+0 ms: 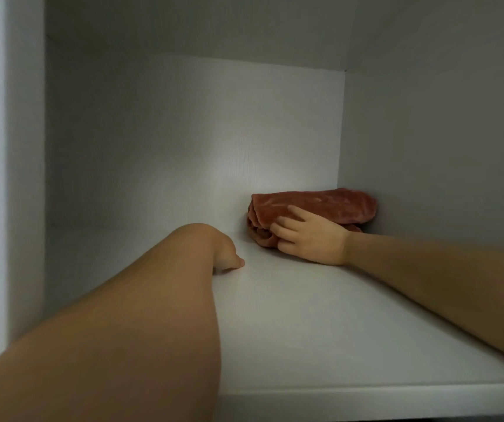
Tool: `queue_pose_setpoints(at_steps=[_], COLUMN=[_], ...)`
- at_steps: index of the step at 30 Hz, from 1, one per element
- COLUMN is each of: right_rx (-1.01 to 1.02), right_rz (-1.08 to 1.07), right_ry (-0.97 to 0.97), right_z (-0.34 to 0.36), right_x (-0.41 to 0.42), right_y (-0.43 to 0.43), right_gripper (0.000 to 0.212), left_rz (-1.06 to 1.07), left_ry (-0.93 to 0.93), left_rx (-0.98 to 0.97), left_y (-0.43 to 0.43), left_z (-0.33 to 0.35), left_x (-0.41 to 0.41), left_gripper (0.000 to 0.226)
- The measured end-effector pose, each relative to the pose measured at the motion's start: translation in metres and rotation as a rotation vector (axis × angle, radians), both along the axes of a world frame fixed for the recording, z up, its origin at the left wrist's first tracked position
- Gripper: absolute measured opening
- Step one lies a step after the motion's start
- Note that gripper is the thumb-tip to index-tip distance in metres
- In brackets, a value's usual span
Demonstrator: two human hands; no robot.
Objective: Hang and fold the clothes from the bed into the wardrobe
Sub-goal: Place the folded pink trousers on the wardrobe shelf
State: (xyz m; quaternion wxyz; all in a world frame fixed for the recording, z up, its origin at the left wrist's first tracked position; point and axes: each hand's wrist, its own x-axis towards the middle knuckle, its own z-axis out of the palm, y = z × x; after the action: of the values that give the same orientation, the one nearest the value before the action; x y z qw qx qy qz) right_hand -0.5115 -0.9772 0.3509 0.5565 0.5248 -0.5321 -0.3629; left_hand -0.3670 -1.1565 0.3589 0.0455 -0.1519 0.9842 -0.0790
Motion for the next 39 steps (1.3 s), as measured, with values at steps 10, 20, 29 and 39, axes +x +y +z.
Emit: queue_pose_setpoints(at_steps=[10,20,29,39], right_rx=[0.012,-0.283,-0.186,-0.377], right_rz=[-0.513,-0.531,-0.527,-0.444], right_ry=[-0.200,-0.516,-0.581,-1.025], right_z=[0.001,0.000,0.025,0.026], right_x=[-0.015,-0.012,0.027,0.125], right_y=[-0.014,0.004,0.000,0.028], right_gripper=[0.044,0.044,0.052,0.034], left_rz=[-0.024,-0.018,-0.006,-0.039], left_ry=[-0.013,-0.058,-0.064,0.042], left_rx=[-0.025,-0.006,0.062,0.113], left_y=[0.005,0.005,0.018,0.071], left_z=[0.000,0.006,0.015,-0.003], left_x=[0.000,0.001,0.016,0.085], left_gripper=[0.056,0.047,0.047,0.051])
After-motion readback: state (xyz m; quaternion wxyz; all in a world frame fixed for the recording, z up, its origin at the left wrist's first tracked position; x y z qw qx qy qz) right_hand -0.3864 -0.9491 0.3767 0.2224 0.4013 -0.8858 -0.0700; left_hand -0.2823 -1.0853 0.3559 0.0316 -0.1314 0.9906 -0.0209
